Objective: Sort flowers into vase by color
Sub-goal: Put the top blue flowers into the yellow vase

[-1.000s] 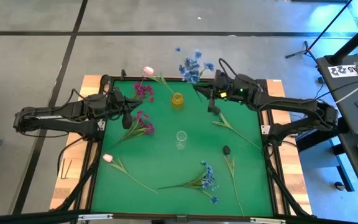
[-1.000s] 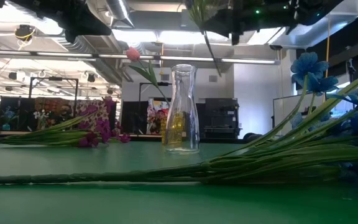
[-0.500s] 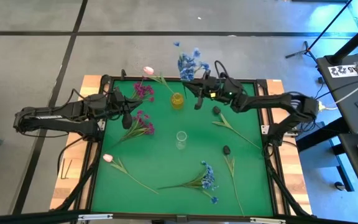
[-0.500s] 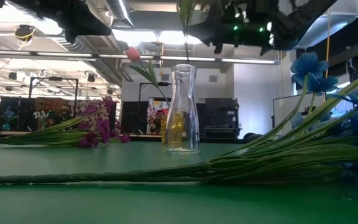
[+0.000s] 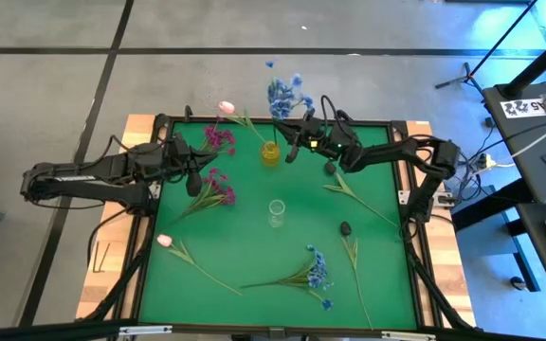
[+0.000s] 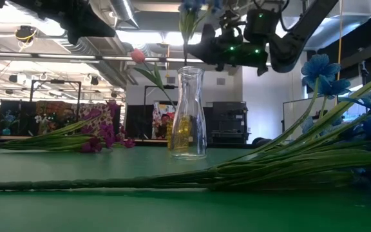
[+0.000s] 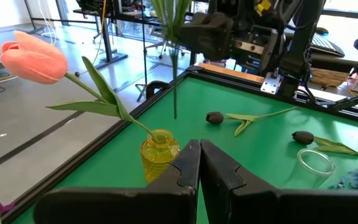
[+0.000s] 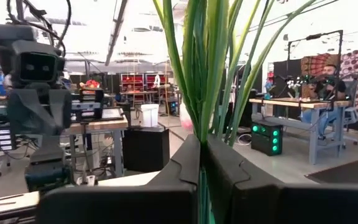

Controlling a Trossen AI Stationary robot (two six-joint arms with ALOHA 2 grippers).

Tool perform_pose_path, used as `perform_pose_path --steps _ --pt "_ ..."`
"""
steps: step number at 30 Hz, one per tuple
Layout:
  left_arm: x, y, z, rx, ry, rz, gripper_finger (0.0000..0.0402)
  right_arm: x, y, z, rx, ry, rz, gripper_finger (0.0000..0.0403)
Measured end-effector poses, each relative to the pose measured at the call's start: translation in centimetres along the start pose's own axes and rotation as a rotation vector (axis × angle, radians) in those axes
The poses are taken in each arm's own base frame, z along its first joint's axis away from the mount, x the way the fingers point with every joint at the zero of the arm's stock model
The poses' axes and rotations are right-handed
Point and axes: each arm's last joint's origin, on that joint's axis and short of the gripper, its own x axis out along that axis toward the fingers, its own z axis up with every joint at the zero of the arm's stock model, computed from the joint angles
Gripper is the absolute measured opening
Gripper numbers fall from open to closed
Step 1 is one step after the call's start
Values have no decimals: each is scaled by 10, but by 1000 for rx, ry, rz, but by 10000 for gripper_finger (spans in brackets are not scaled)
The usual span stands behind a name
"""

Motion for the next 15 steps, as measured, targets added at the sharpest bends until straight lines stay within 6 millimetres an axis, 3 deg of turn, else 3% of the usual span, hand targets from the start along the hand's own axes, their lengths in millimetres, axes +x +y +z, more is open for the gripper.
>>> perform_pose_path --steps 8,15 --pt "9 -3 -4 15 42 7 6 14 -8 -17 22 30 15 12" --pt "18 -5 -9 33 88 17 6 14 -21 -40 54 120 -11 12"
